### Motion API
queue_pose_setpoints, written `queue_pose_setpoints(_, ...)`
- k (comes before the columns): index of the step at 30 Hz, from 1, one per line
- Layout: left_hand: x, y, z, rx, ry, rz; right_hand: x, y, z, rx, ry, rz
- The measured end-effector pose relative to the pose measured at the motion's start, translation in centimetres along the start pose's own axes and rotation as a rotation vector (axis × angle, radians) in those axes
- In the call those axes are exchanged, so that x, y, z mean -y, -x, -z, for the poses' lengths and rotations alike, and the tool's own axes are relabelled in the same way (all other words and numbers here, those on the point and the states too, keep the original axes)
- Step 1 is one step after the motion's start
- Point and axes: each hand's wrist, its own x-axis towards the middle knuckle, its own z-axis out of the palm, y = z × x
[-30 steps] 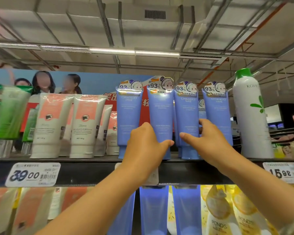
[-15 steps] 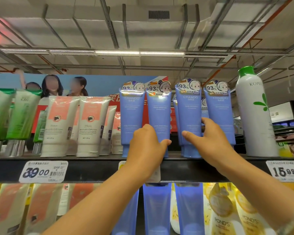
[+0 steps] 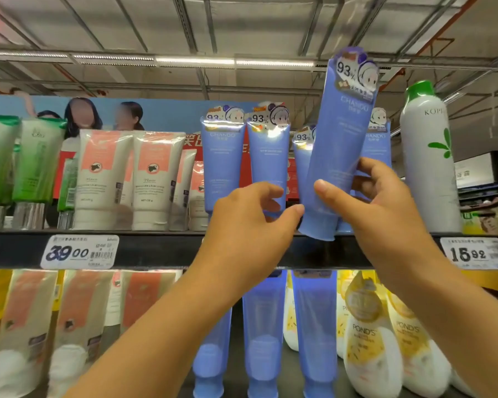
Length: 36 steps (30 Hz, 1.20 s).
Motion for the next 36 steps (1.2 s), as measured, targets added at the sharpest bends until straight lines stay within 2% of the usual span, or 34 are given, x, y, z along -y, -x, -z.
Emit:
queue_pose_setpoints(2, 0.0, 1.5, 0.2, 0.077, 0.218, 0.102, 0.4, 1.5, 0.0, 0.032, -0.073, -0.044)
queue_pose_setpoints(8, 1.5, 6.5, -0.7, 0.223, 0.594, 0.267, 0.4, 6.2, -0.3, 0.090, -0.130, -0.154)
queue_pose_setpoints(15, 4.6, 12.9, -2.6, 0.289, 0.957, 0.472, -2.2, 12.1, -0.8, 0.056, -0.145, -0.309)
queue_pose_setpoints(24, 8.1, 19.3, -3.0, 0.248, 1.153, 0.751, -4.6, 18.1, -1.3, 0.067, -0.216, -0.476)
queue_pose_setpoints(28, 9.6, 21.5, -2.6, 0.216, 1.243, 0.917, -5.6, 19.6, -1.5, 0.023, -0.276, -0.553)
queue_pose_setpoints(36, 11.5, 26.1, -1.5, 0.299, 1.281, 1.062, -7.0, 23.9, -2.0, -0.129, -0.337, -0.724)
